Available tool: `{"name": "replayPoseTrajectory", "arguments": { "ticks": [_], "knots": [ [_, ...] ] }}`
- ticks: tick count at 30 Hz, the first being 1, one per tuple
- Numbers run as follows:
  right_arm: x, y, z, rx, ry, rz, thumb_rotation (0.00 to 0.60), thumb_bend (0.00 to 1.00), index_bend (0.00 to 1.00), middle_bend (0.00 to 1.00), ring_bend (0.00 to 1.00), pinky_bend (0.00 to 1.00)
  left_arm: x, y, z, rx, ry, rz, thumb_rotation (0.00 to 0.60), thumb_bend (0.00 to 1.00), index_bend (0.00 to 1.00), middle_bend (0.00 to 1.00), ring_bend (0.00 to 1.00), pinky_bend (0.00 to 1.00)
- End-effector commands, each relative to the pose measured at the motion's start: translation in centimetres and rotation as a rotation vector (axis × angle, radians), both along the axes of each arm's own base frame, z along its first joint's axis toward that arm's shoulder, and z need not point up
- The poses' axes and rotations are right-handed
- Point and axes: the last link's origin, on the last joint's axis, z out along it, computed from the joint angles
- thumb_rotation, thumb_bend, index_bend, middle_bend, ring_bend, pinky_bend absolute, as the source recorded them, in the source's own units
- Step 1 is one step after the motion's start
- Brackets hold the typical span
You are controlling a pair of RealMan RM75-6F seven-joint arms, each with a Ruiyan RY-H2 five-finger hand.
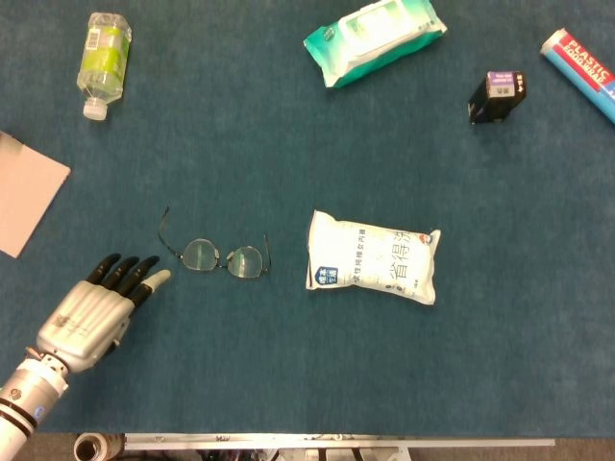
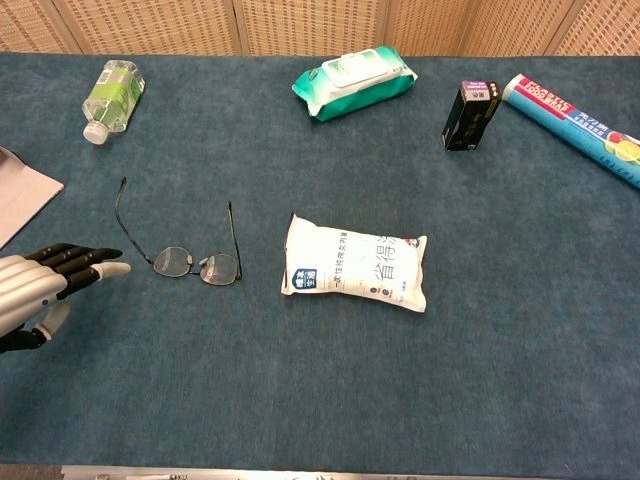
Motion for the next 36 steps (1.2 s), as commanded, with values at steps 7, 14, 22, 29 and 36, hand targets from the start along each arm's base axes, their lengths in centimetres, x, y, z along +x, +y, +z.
{"name": "replayPoseTrajectory", "arguments": {
  "ticks": [7, 14, 22, 29, 36],
  "knots": [
    [0.0, 0.0, 0.0, -0.002, -0.002, 0.001, 0.6, 0.29, 0.6, 0.39, 0.26, 0.29, -0.7, 1.9, 1.0, 0.08, 0.014, 0.021, 0.6, 0.8, 0.07, 0.0, 0.0, 0.0],
    [0.0, 0.0, 0.2, -0.005, -0.003, 0.0, 0.6, 0.29, 0.6, 0.39, 0.26, 0.29, -1.4, 3.8, 1.4, 0.138, 0.039, 0.055, 0.6, 0.8, 0.07, 0.0, 0.0, 0.0],
    [0.0, 0.0, 0.2, -0.005, -0.004, 0.0, 0.6, 0.29, 0.6, 0.39, 0.26, 0.29, -2.2, 6.3, 1.6, 0.192, 0.042, 0.098, 0.6, 0.8, 0.09, 0.0, 0.0, 0.0],
    [0.0, 0.0, 0.2, -0.005, -0.004, 0.002, 0.6, 0.29, 0.6, 0.39, 0.26, 0.29, -1.1, 8.6, 2.1, 0.291, -0.064, 0.108, 0.6, 0.76, 0.11, 0.0, 0.0, 0.0],
    [0.0, 0.0, 0.2, -0.005, -0.006, 0.001, 0.6, 0.29, 0.6, 0.39, 0.26, 0.29, 0.5, 9.6, 2.5, 0.379, -0.175, 0.103, 0.6, 0.41, 0.11, 0.0, 0.0, 0.0]
  ]
}}
